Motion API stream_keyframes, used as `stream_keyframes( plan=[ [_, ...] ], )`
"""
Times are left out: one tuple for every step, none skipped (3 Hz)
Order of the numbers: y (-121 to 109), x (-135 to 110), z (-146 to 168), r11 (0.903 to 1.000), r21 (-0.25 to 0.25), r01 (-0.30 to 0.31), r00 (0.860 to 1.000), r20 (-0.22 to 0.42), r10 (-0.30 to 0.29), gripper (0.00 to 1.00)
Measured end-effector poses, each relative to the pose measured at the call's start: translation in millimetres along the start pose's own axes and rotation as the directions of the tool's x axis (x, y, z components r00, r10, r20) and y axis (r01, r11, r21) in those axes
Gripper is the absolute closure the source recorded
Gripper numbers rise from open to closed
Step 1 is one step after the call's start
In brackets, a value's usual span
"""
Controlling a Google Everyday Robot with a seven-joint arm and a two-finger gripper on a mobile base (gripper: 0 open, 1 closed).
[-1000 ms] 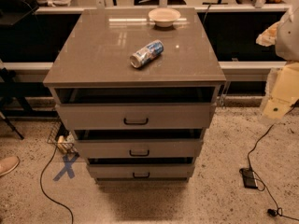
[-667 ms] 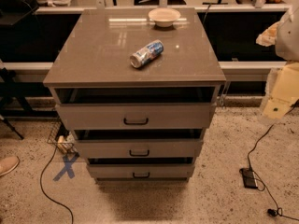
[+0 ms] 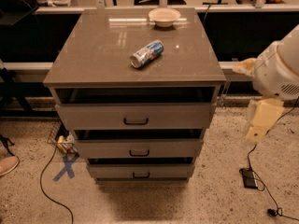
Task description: Open top drawer
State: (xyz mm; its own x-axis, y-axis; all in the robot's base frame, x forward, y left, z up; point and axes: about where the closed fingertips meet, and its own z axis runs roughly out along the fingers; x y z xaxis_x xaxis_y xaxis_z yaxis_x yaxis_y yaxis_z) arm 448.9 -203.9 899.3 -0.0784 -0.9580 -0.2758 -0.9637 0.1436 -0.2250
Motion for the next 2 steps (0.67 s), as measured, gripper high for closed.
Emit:
stream_keyframes(
  plan=[
    [-2.5, -8.4, 70.0, 0.9920, -0.031, 0.122, 0.989, 0.090, -0.119, 0.00],
    [-2.5, -8.4, 70.0, 0.9920, -0.031, 0.122, 0.989, 0.090, -0.119, 0.00]
  ],
)
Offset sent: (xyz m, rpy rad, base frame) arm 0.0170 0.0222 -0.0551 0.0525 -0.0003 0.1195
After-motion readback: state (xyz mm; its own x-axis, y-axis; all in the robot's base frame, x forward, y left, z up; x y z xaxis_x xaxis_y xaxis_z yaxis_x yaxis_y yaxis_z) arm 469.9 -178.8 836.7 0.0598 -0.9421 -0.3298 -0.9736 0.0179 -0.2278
